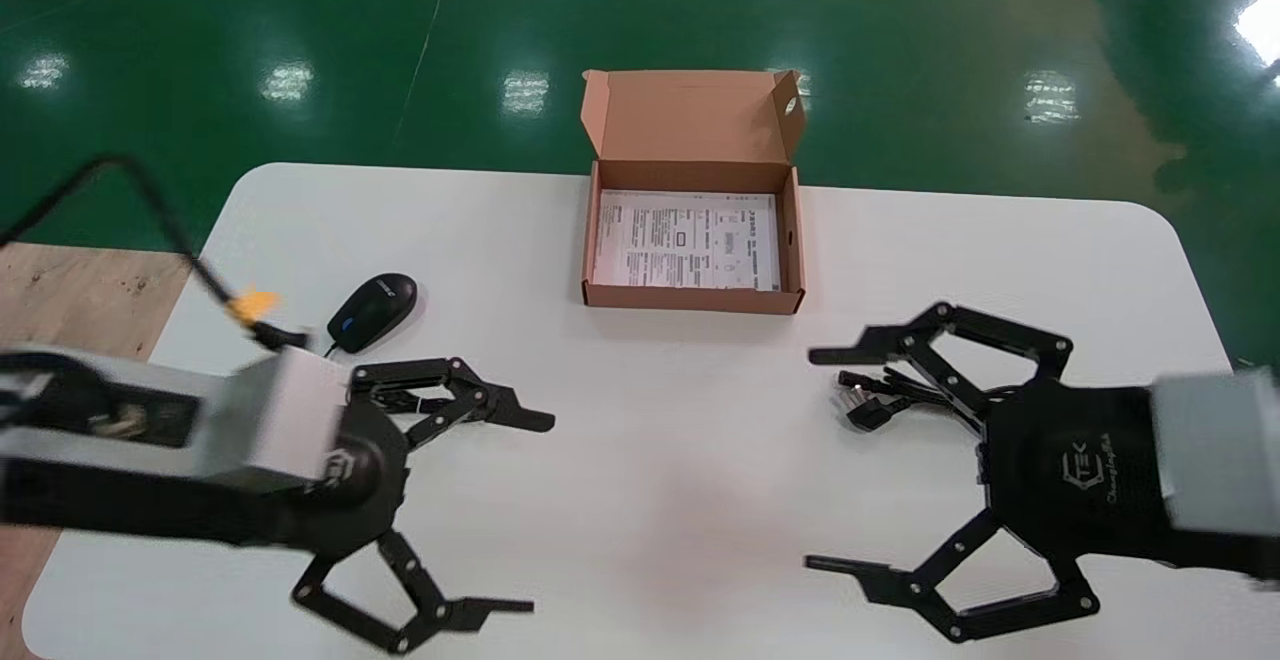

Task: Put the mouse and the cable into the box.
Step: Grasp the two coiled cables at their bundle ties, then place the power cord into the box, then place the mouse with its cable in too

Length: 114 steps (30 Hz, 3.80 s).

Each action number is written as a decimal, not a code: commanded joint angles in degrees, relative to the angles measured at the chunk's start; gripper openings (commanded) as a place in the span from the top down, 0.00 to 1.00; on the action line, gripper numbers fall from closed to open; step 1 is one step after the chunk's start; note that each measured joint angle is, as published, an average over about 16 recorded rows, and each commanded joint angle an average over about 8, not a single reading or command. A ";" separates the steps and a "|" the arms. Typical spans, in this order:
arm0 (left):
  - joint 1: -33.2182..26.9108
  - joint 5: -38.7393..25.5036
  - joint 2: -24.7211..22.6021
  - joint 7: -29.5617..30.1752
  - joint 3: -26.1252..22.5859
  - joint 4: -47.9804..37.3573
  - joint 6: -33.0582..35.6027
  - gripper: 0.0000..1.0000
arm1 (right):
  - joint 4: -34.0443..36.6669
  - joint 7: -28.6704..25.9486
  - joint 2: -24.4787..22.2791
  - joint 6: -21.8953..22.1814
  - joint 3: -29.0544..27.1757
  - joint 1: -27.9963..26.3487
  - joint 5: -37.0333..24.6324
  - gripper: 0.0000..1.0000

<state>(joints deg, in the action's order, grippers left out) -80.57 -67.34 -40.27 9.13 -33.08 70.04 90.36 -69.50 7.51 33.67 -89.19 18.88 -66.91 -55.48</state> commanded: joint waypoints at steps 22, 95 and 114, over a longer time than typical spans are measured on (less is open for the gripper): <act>-17.59 -29.87 -20.43 -27.50 -17.36 -48.46 -11.18 0.00 | 46.69 40.03 13.50 11.46 13.71 -20.18 -33.21 0.00; -23.20 -29.45 -23.44 -39.26 -16.42 -63.46 -19.46 1.00 | 61.10 45.38 19.45 17.66 14.10 -26.41 -34.79 1.00; -36.79 -16.18 -16.00 -45.89 -5.33 -46.39 -29.34 1.00 | 58.45 51.81 35.42 38.14 8.51 -31.35 -27.85 1.00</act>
<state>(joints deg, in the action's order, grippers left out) -117.31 -84.59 -56.55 -36.68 -39.26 22.75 61.88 -10.90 59.47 68.46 -52.00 27.55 -98.31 -83.50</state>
